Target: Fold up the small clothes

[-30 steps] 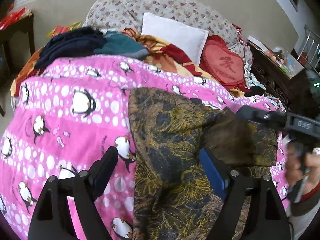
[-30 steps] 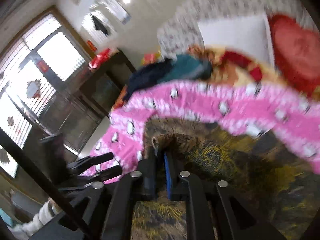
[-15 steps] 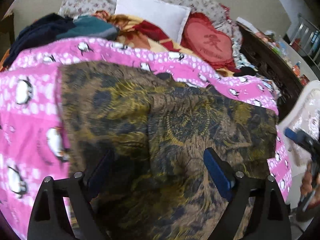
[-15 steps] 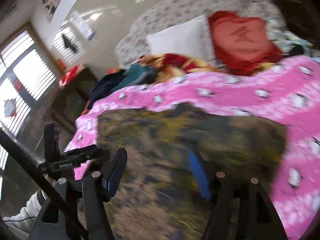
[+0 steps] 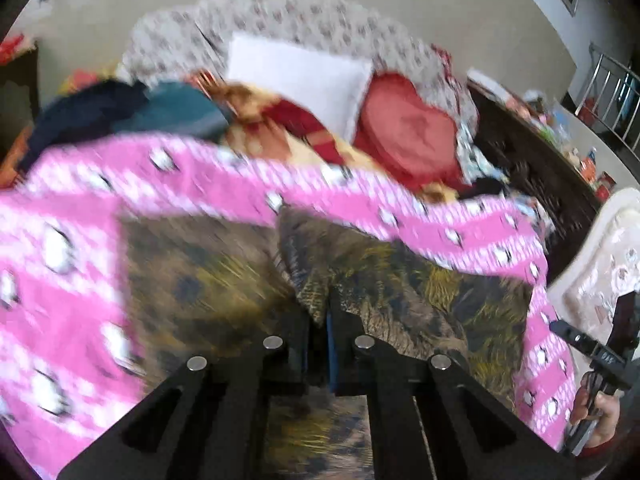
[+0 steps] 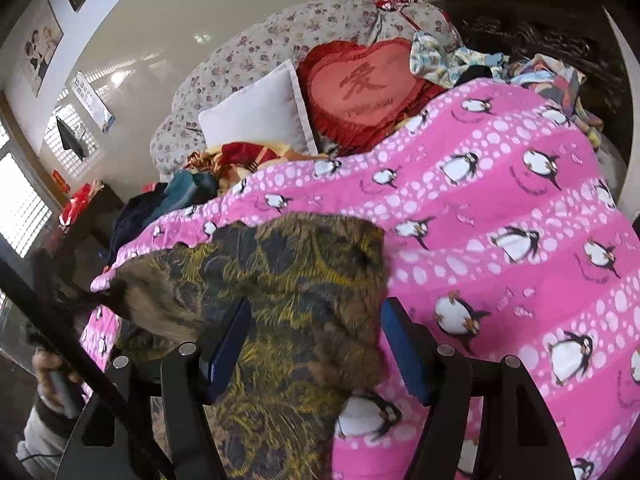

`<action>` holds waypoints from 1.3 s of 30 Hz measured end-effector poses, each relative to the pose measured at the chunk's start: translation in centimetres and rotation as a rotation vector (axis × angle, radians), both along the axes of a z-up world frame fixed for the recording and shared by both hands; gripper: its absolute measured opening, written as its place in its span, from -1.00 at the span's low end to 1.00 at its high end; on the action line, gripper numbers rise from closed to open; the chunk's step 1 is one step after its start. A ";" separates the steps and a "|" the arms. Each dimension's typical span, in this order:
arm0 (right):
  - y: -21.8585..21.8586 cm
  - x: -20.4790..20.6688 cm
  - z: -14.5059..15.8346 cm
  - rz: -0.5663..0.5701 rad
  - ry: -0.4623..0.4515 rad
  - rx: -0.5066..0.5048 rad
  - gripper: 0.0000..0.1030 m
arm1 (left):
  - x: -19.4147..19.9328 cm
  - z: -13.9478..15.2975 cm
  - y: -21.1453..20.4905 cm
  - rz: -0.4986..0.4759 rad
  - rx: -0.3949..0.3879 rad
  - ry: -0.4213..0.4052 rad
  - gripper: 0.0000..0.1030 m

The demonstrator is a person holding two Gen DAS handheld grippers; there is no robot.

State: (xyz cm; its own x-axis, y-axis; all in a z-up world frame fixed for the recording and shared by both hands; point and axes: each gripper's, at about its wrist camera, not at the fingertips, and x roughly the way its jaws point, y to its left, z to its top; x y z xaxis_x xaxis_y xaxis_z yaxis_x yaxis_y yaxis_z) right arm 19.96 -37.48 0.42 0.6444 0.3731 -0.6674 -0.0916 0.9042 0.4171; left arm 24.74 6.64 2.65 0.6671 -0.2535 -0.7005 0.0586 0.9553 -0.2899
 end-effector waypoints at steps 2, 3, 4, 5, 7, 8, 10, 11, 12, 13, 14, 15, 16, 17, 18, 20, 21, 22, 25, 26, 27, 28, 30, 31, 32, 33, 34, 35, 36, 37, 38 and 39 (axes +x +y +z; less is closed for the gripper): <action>0.9 0.6 0.2 -0.005 -0.017 -0.035 0.40 | -0.3 0.7 2.1 0.044 0.027 -0.016 -0.88; 1.4 0.9 0.2 -0.020 -0.028 -0.069 0.40 | -0.3 0.5 3.1 0.063 0.042 -0.010 -0.88; 1.7 1.2 0.1 -0.034 -0.035 -0.094 0.40 | -0.3 -0.3 4.3 0.086 0.053 0.008 -0.88; 2.0 1.7 0.0 -0.044 -0.035 -0.108 0.40 | -0.2 -1.1 5.0 0.094 0.056 0.032 -0.88; 2.4 2.5 -0.8 -0.040 -0.021 -0.109 0.40 | 0.2 -3.8 5.9 0.099 0.054 0.115 -0.88; 2.5 2.9 -1.3 -0.035 -0.009 -0.105 0.40 | 0.2 -4.8 6.1 0.098 0.057 0.142 -0.88; 2.9 3.6 -2.1 -0.021 0.018 -0.102 0.40 | 0.1 -6.4 5.6 0.093 0.085 0.166 -0.88; 3.0 4.1 -2.5 -0.025 0.029 -0.115 0.41 | -0.1 -6.7 5.5 0.090 0.094 0.163 -0.88; 3.1 4.5 -2.7 -0.040 0.036 -0.129 0.41 | -0.2 -6.7 5.4 0.086 0.102 0.156 -0.88; 3.0 5.0 -3.0 -0.060 0.049 -0.140 0.41 | -0.3 -6.6 5.2 0.083 0.110 0.147 -0.88; 2.9 5.6 -3.3 -0.069 0.068 -0.134 0.41 | -0.5 -6.5 5.1 0.079 0.114 0.140 -0.88; 3.0 6.3 -3.6 -0.053 0.078 -0.117 0.38 | -0.7 -6.5 4.8 0.077 0.117 0.137 -0.88; 3.2 6.8 -3.9 -0.029 0.080 -0.102 -0.01 | -0.8 -6.4 5.0 0.078 0.121 0.135 -0.88; 3.6 7.5 -4.0 -0.001 0.073 -0.104 -0.30 | -0.8 -6.4 4.9 0.077 0.118 0.134 -0.88; 4.0 7.8 -3.9 -0.006 0.059 -0.134 -0.59 | -0.9 -6.4 5.1 0.077 0.112 0.133 -0.88; 5.4 8.3 -3.5 -0.014 0.024 -0.255 -0.71 | -0.9 -6.8 5.5 0.089 0.094 0.140 -0.86; 5.9 8.6 -3.7 -0.020 0.019 -0.306 -0.71 | -0.9 -7.2 5.6 0.093 0.092 0.152 -0.84; 6.2 9.0 -4.1 -0.024 0.029 -0.331 -0.71 | -0.6 -7.9 5.6 0.096 0.102 0.171 -0.82; 6.4 9.2 -4.3 -0.040 0.040 -0.349 -0.67 | -0.9 -8.0 5.6 0.086 0.102 0.160 -0.72; 6.2 8.8 -3.9 -0.047 0.038 -0.349 -0.65 | -1.1 -7.6 5.7 0.079 0.105 0.150 -0.55; 6.1 8.1 -3.1 -0.050 0.032 -0.340 -0.50 | -1.3 -7.2 5.7 0.070 0.105 0.137 -0.17; 6.0 7.2 -2.4 -0.042 0.020 -0.321 -0.23 | -1.7 -6.7 5.7 0.058 0.103 0.115 0.07; 6.4 5.2 -0.8 -0.001 -0.012 -0.285 0.10 | -2.4 -5.3 5.7 0.060 0.112 0.060 0.53; 6.7 4.1 -0.2 0.026 -0.028 -0.276 0.19 | -2.6 -4.7 5.7 0.063 0.119 0.036 0.53; 7.3 2.9 0.2 0.060 -0.042 -0.276 0.19 | -2.6 -4.2 5.5 0.061 0.125 0.021 0.53; 7.8 2.0 0.4 0.089 -0.049 -0.279 0.19 | -2.5 -3.9 5.4 0.060 0.125 0.014 0.53; 8.2 1.3 0.3 0.113 -0.047 -0.274 0.19 | -2.2 -3.7 5.1 0.062 0.121 0.014 0.53; 8.6 0.7 -0.2 0.133 -0.035 -0.262 0.19 | -1.7 -3.9 4.9 0.071 0.121 0.024 0.53; 8.9 0.2 -0.8 0.147 -0.019 -0.257 0.19 | -1.3 -4.2 4.6 0.080 0.125 0.039 0.53; 9.4 -0.4 -1.6 0.164 -0.005 -0.273 0.08 | -0.6 -4.9 4.2 0.089 0.138 0.061 0.53; 9.8 -0.7 -2.1 0.176 -0.003 -0.298 -0.06 | -0.2 -5.3 3.8 0.093 0.157 0.067 0.53; 10.4 -1.2 -3.1 0.196 0.007 -0.345 -0.35 | 0.3 -5.8 3.3 0.100 0.183 0.072 0.53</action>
